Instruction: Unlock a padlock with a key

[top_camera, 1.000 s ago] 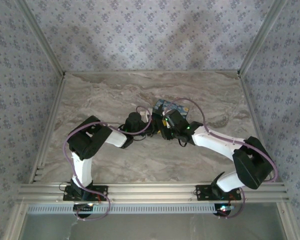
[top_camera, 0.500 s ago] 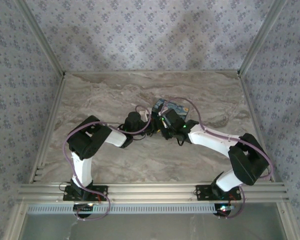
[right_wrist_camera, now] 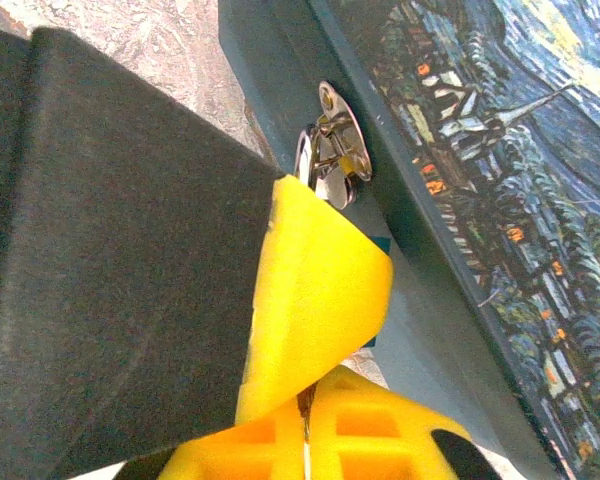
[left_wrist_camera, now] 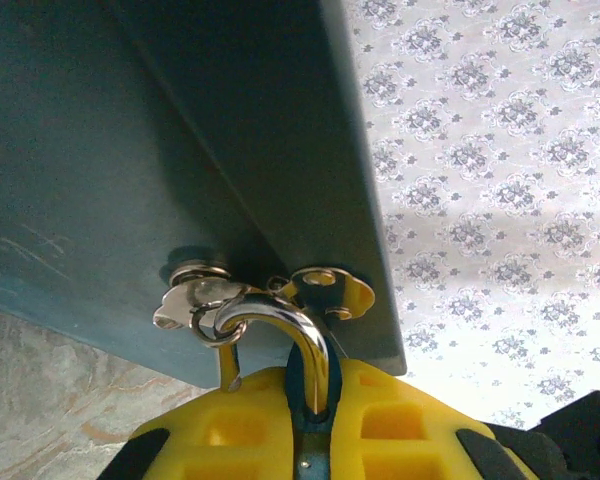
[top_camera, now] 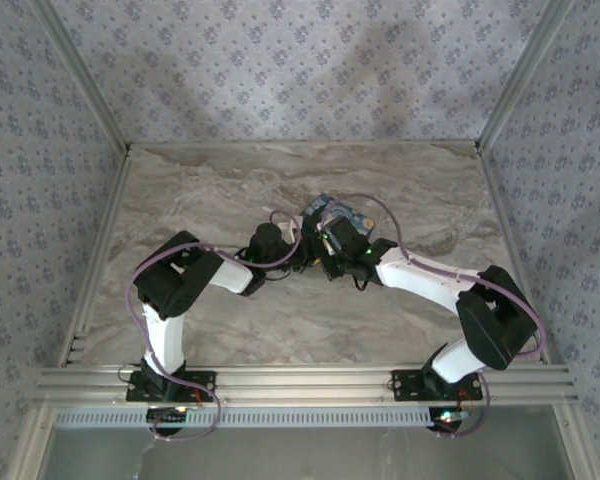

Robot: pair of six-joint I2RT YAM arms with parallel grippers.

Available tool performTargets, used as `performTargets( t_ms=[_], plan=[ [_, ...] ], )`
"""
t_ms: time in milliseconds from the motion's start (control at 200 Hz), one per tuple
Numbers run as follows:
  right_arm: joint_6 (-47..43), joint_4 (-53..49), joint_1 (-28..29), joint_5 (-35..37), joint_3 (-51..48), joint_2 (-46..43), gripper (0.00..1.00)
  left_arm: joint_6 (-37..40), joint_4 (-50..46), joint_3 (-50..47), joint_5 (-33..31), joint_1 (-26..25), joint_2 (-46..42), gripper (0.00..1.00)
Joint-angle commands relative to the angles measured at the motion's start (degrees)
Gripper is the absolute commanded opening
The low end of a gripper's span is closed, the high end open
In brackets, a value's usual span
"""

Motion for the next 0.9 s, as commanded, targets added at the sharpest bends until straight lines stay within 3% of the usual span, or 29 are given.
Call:
performTargets(
  t_ms=[0, 100, 395, 640, 735, 894],
  plan=[
    [1.22, 2.66, 0.20, -1.42, -0.50, -1.84, 0.33, 1.90, 2.40, -0.38, 2.65, -0.43, -1.75, 0.05],
    [1.99, 2.38, 0.19, -1.88, -1.65, -3.31, 0.41, 2.53, 1.95, -1.16, 2.38, -0.23, -1.45, 0.07],
    [6.32, 2.03, 0.03, -2.40, -7.32, -12.15, 0.41, 5.37, -1.36, -3.54, 2.25, 0.06, -1.88, 0.07],
    [11.86, -0.35, -4.63, -4.16, -10.84, -18.34, 0.45, 15.39, -16.73, -3.64, 2.94, -0.88, -6.55, 0.11],
    [13.83, 0.76, -7.51, -5.03, -11.57, -18.67, 0.50, 17.90, -20.89, -4.20, 1.19, -1.00, -8.47, 0.23],
    [16.75, 2.83, -11.88, -7.73, -11.58, -16.98, 0.57, 21.51, -25.66, -5.13, -1.40, -0.99, -12.51, 0.34]
  ],
)
